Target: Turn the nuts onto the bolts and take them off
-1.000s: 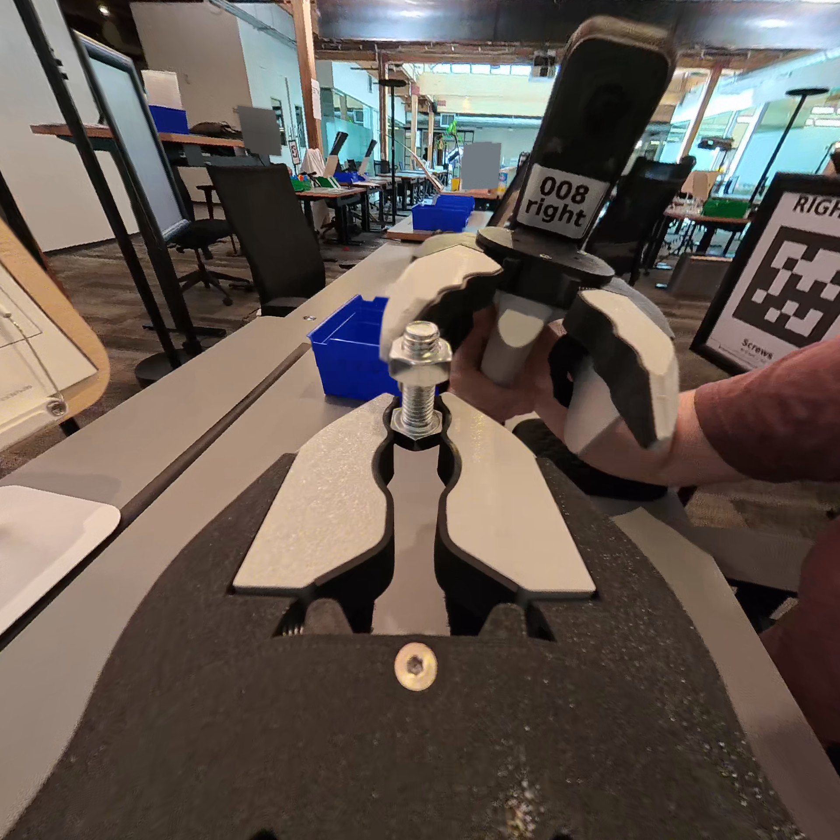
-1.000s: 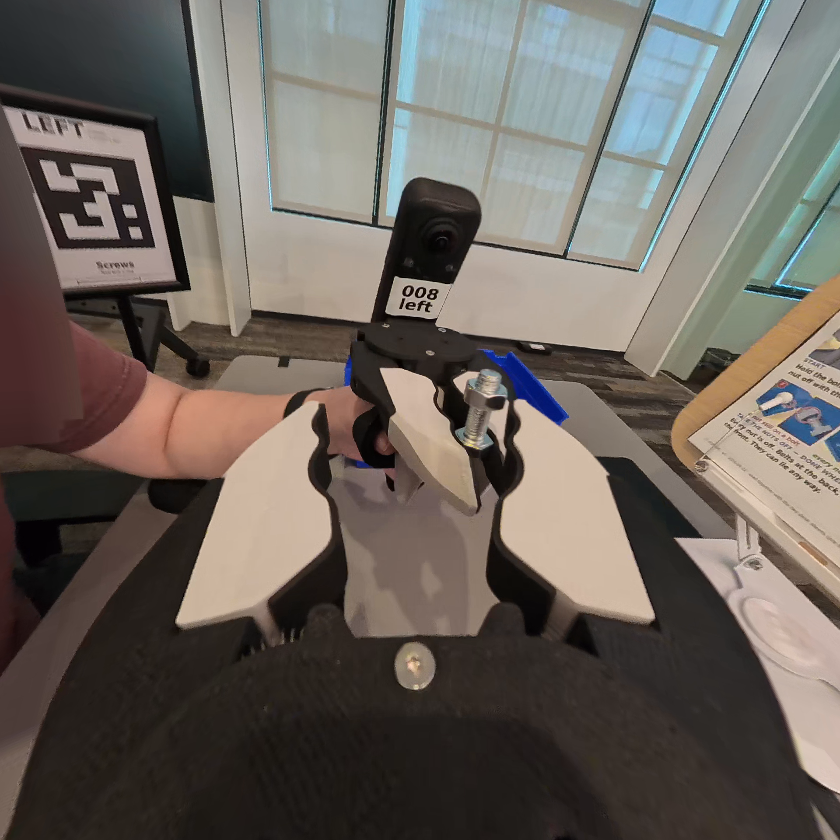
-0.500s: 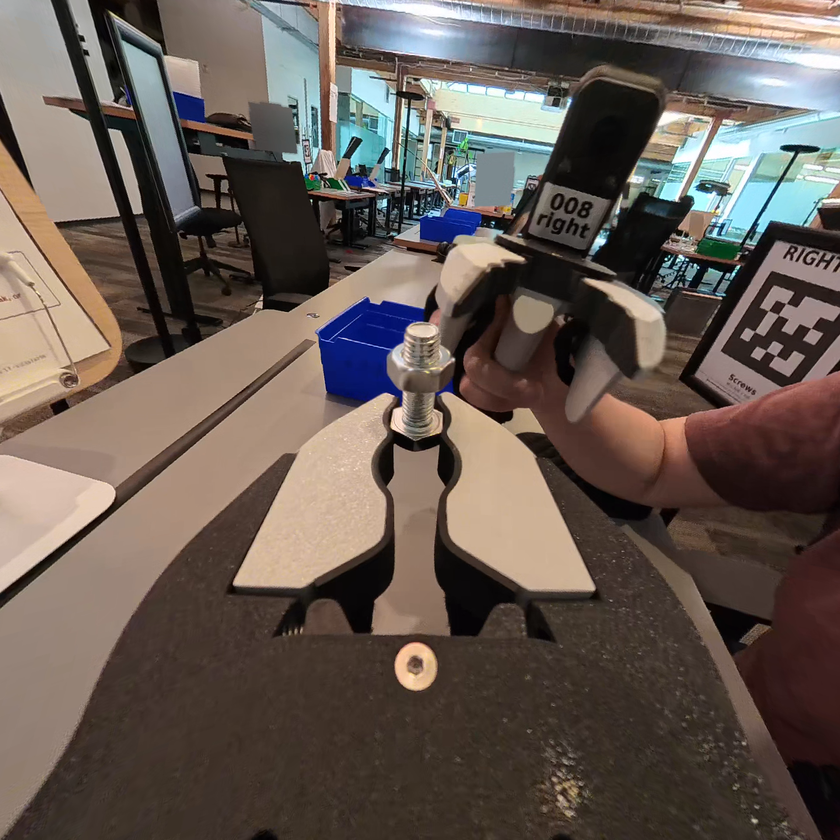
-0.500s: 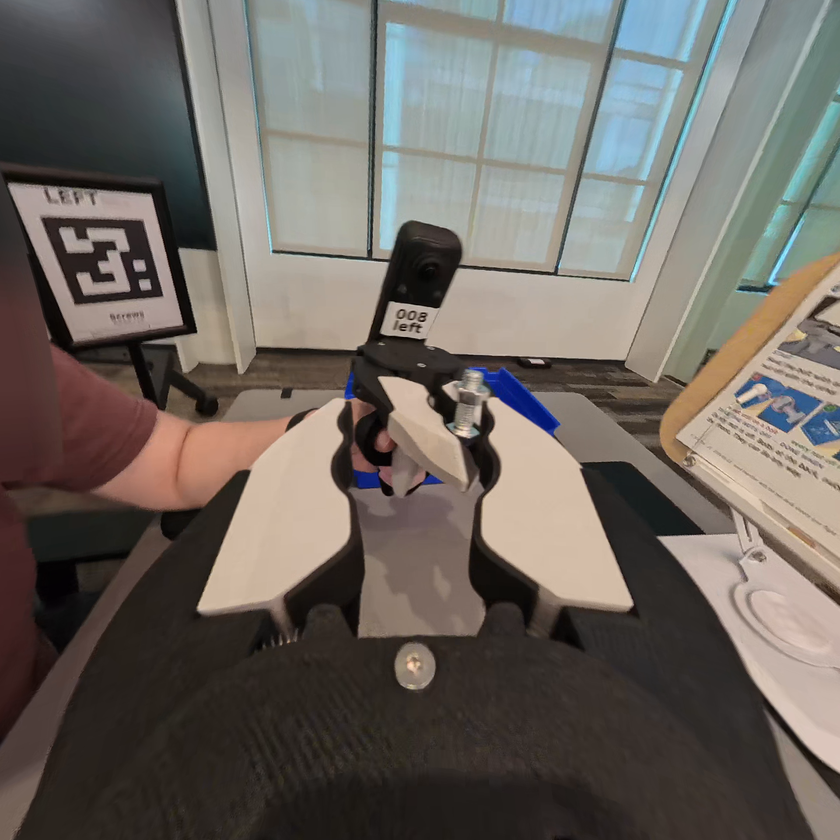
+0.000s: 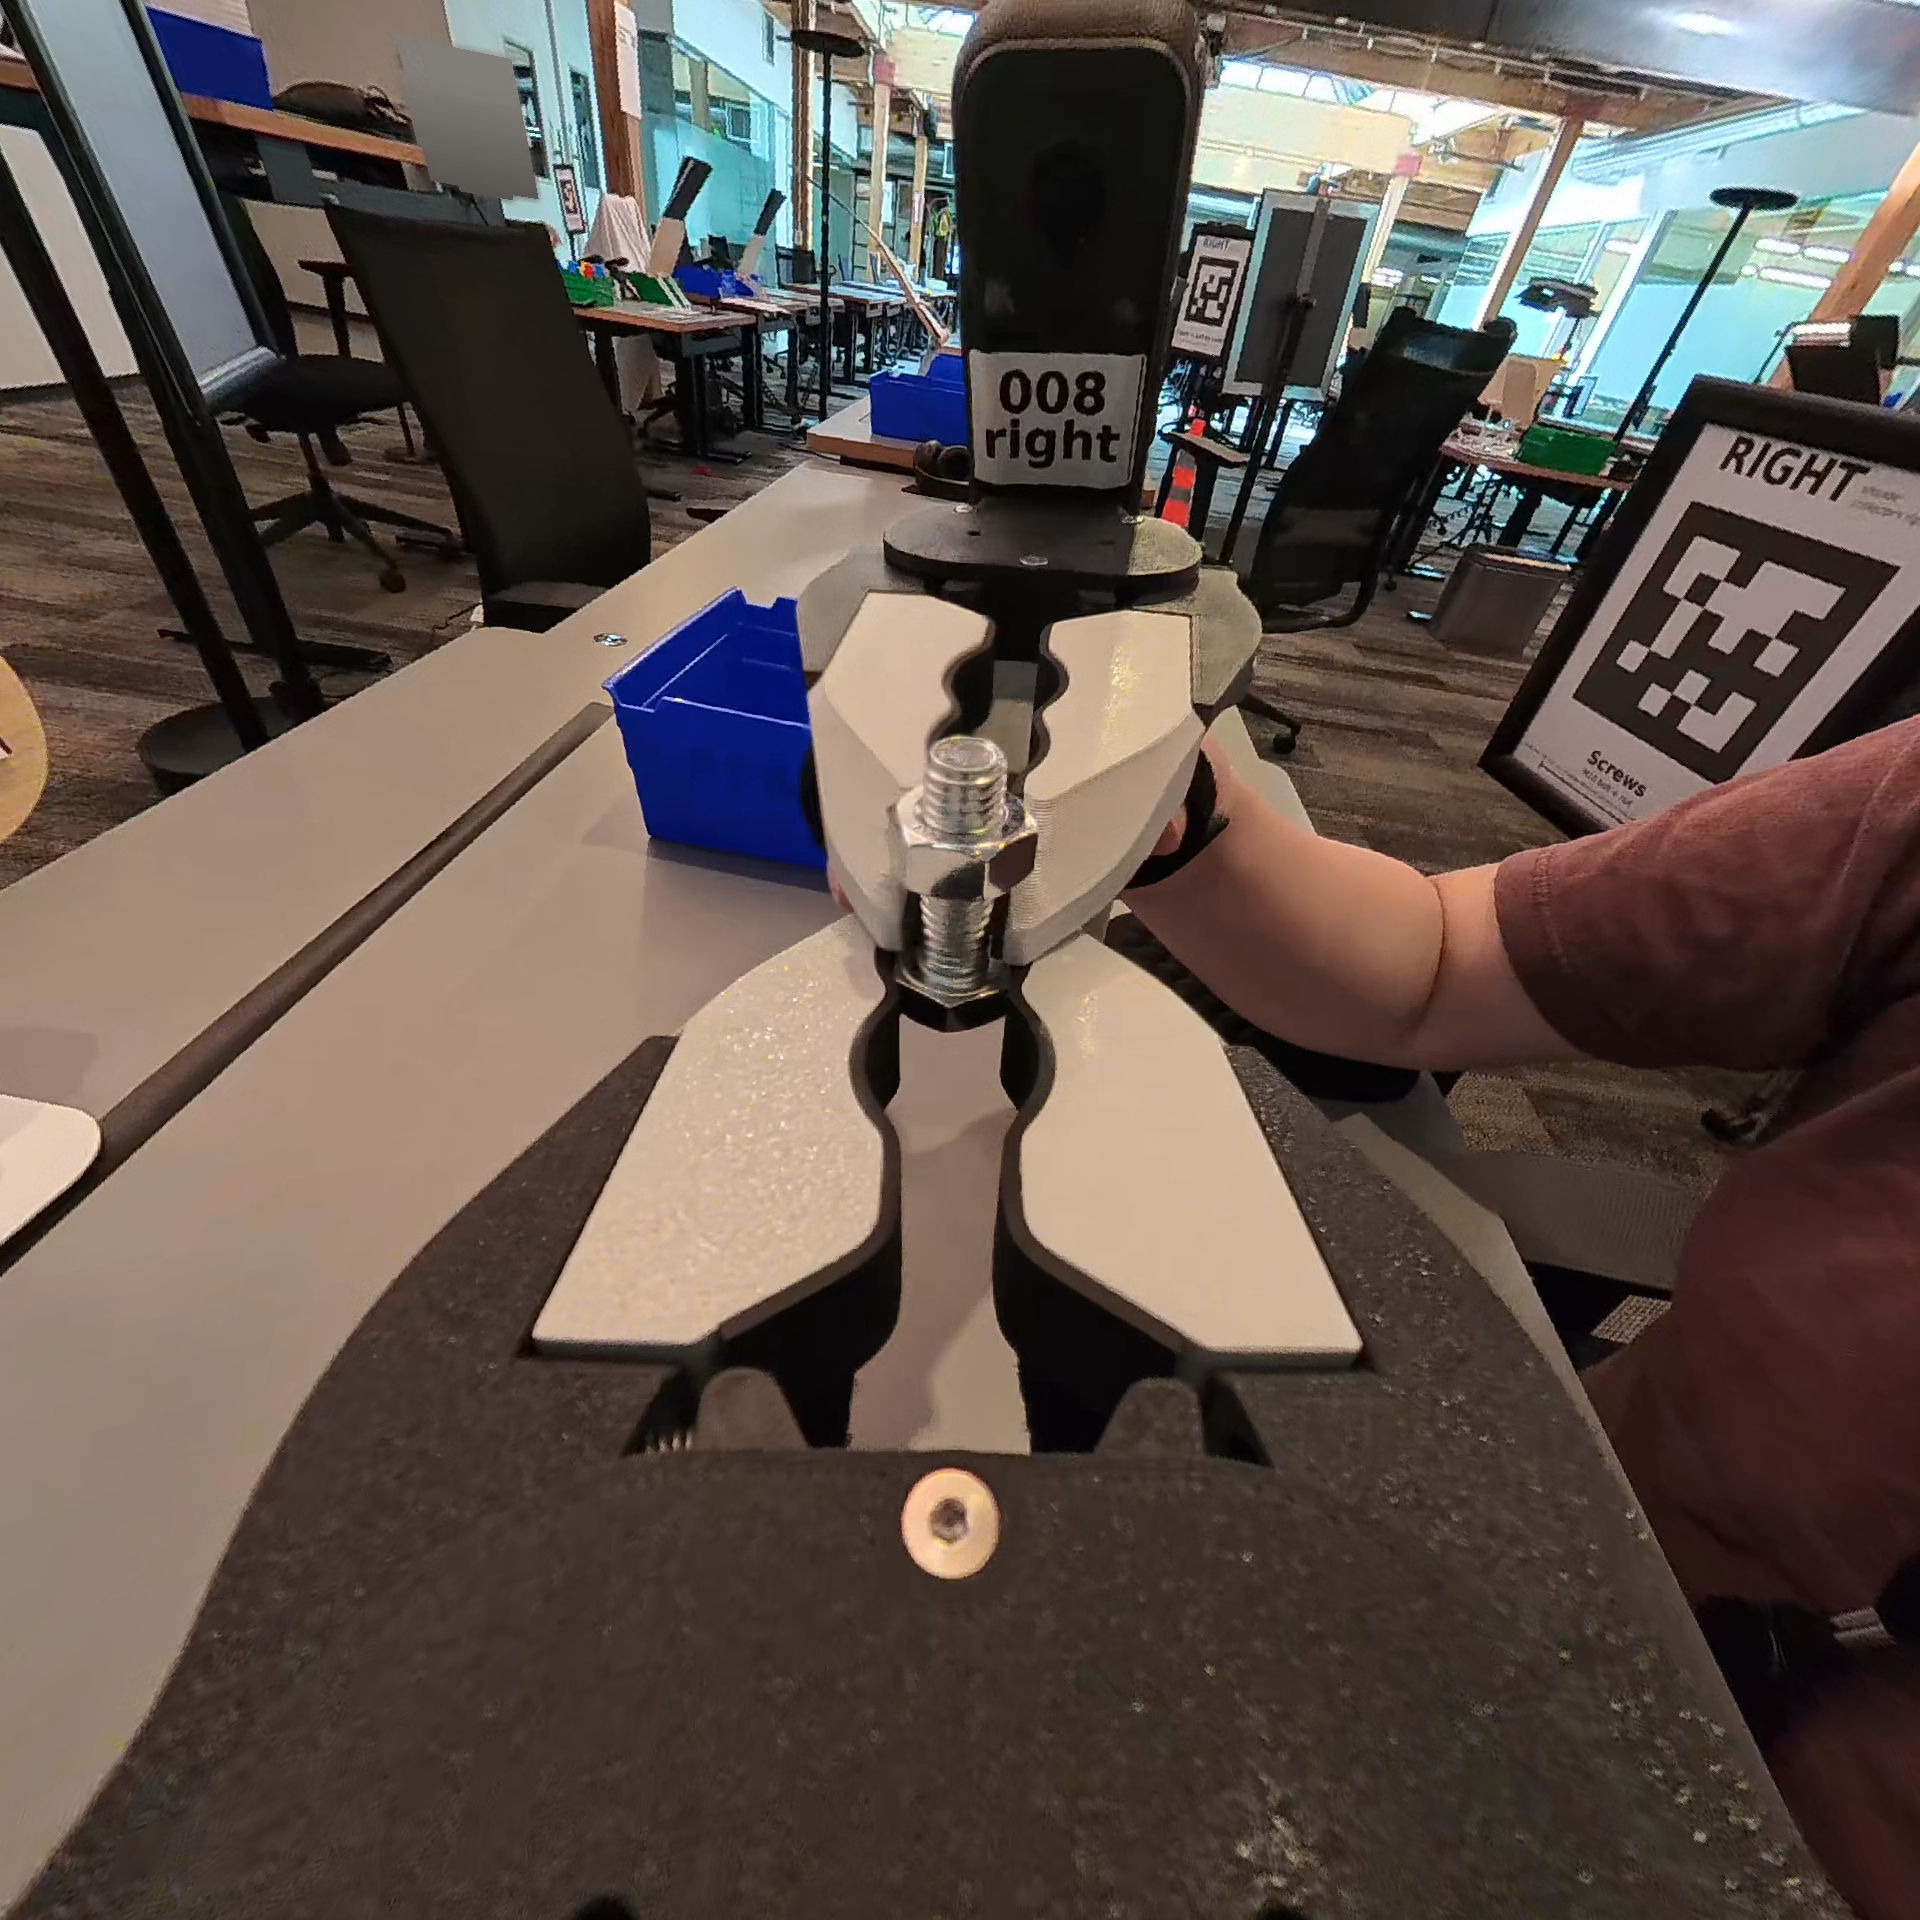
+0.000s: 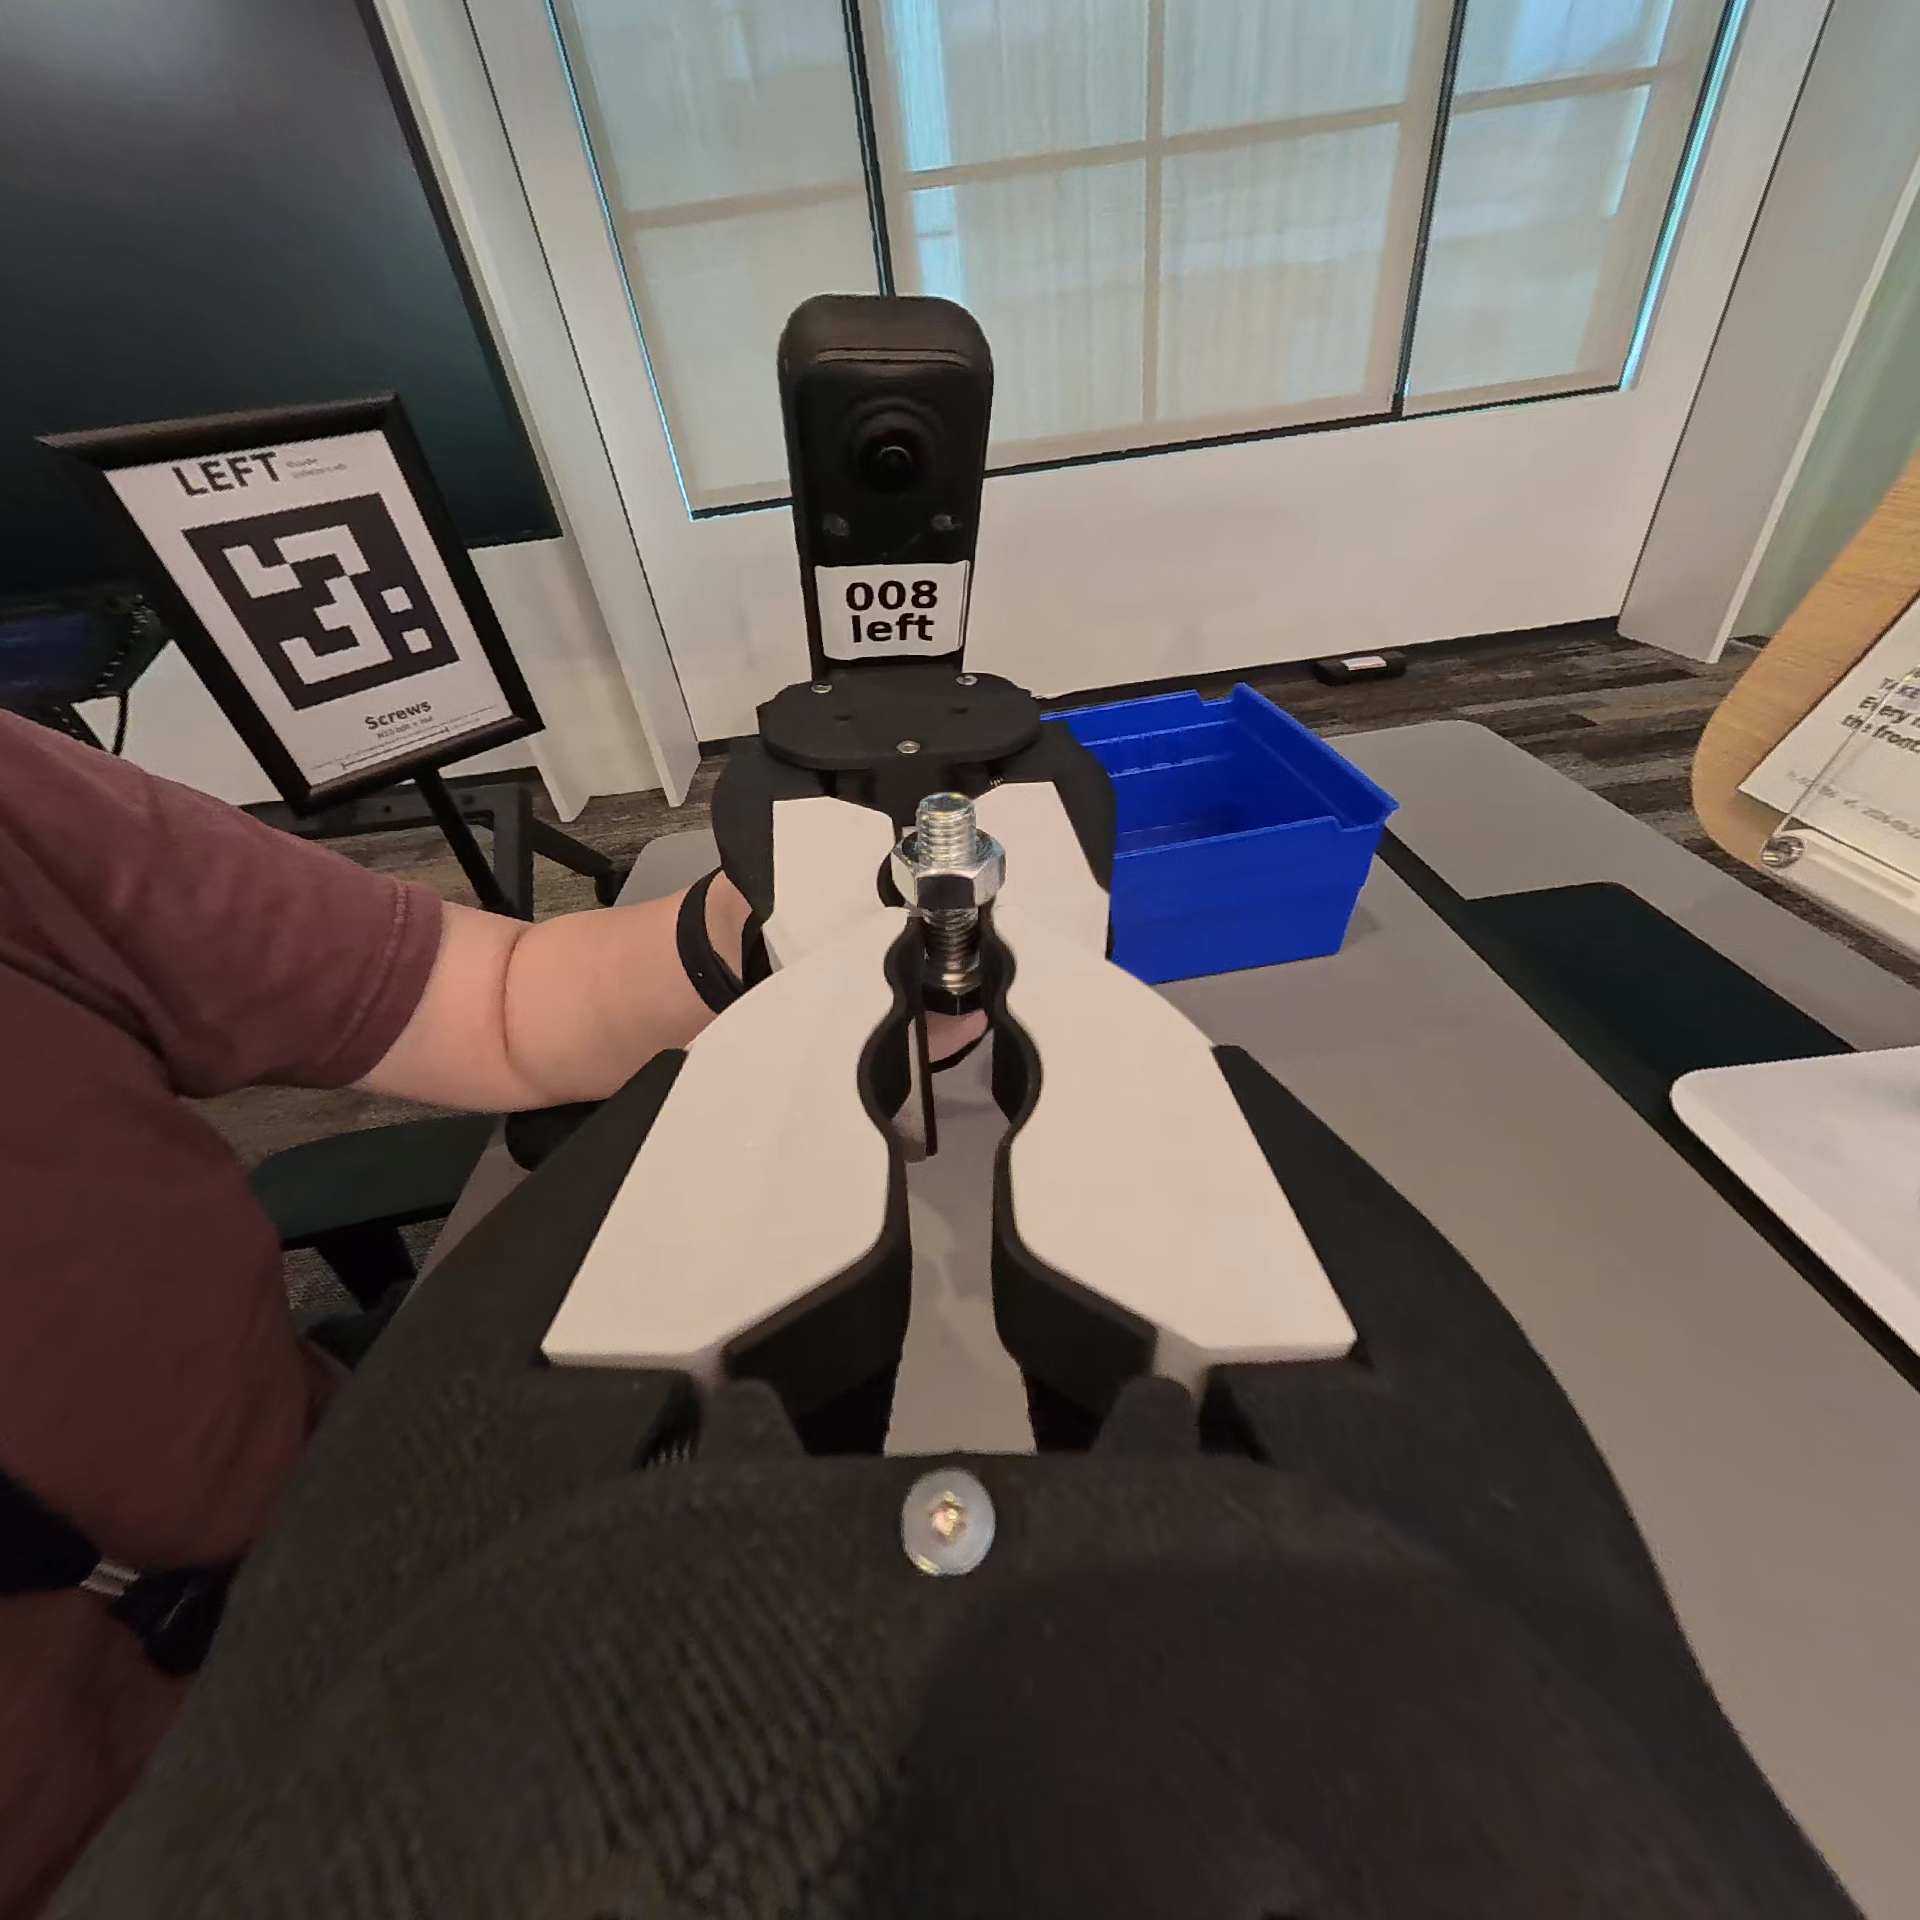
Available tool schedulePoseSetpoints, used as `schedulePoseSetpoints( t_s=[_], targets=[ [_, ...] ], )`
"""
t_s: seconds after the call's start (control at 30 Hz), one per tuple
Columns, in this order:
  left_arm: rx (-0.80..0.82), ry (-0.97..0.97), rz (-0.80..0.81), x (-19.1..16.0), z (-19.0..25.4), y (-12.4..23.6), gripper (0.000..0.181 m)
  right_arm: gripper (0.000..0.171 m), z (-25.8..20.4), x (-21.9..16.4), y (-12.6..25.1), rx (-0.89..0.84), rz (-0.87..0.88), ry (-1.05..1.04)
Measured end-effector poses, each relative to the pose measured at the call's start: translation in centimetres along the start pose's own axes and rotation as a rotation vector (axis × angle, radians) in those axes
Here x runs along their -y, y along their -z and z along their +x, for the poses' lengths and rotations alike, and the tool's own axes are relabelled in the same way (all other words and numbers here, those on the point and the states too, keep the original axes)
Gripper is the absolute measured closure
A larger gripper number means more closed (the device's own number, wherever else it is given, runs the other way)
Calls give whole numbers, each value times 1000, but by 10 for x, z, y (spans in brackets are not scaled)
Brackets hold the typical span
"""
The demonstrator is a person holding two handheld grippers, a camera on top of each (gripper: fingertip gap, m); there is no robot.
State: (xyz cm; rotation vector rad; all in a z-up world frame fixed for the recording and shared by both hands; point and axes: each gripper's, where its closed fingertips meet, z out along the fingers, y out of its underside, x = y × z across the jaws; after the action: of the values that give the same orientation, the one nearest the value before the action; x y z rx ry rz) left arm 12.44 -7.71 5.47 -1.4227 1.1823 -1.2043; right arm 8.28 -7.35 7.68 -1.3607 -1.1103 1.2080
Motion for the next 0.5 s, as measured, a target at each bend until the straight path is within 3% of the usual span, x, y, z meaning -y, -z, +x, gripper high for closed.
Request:
schedulePoseSetpoints(
  t_s=[0.5],
  targets=[
    [-43,42,-8,-2,3,-3,162,161,3,-2,2,64,31,-73]
  ],
)
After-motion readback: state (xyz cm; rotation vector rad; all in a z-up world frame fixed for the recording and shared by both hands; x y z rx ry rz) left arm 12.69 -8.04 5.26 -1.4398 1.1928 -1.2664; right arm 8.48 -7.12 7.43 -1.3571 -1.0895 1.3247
